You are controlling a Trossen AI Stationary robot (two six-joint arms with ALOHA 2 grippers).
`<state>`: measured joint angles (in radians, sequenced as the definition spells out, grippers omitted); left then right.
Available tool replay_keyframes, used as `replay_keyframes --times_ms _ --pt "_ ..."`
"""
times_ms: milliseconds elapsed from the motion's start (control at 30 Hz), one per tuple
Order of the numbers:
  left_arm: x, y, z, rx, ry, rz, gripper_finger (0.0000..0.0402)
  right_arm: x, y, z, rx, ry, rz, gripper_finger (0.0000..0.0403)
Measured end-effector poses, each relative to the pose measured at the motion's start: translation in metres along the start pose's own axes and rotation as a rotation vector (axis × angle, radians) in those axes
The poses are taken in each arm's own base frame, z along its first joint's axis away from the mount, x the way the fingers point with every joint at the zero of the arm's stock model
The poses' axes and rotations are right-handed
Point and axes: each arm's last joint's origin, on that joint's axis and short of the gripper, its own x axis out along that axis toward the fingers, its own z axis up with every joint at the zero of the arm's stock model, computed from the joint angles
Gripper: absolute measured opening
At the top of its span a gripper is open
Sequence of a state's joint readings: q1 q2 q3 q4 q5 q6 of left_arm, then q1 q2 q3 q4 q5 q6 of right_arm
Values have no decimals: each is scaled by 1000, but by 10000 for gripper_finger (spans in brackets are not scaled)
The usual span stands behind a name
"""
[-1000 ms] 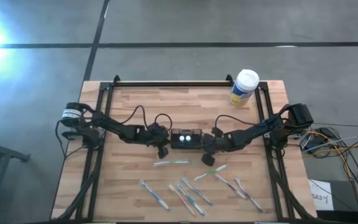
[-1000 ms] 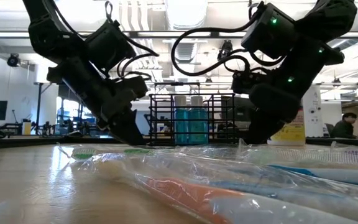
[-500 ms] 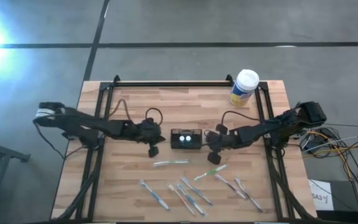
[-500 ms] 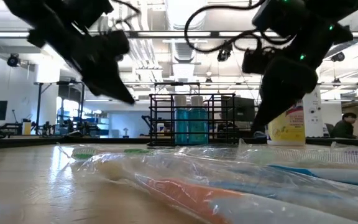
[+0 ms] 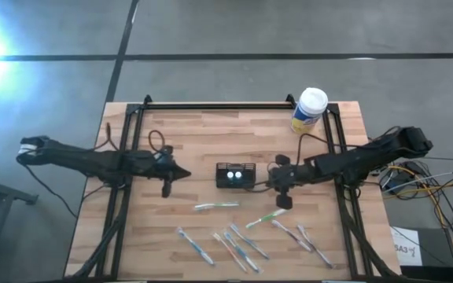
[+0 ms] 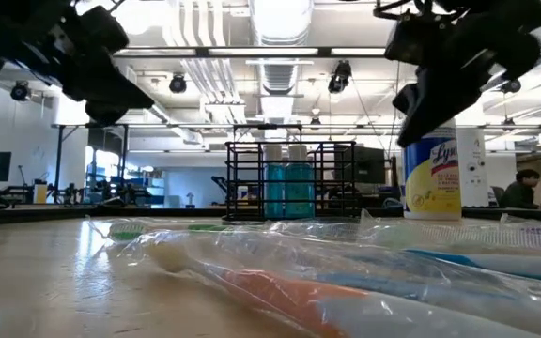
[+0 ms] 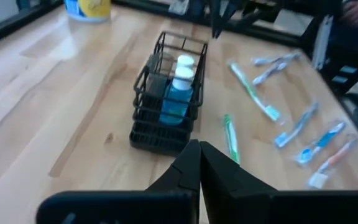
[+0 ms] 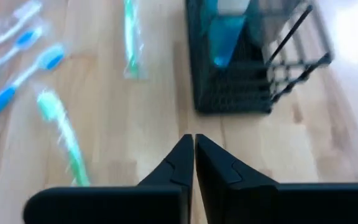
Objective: Pick & Place toothbrushing station
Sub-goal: Put the green toothbrush into the black organizer
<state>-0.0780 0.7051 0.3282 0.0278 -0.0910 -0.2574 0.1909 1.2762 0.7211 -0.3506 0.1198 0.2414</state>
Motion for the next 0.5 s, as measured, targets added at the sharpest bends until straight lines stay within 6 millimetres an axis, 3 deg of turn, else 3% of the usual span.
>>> replay_keyframes --times_ms 167,500 --pt "-14 1 -4 85 -65 -52 12 -7 4 5 -38 76 14 68" --pt "-31 4 -8 193 -134 -57 9 -9 17 16 -90 57 88 161"
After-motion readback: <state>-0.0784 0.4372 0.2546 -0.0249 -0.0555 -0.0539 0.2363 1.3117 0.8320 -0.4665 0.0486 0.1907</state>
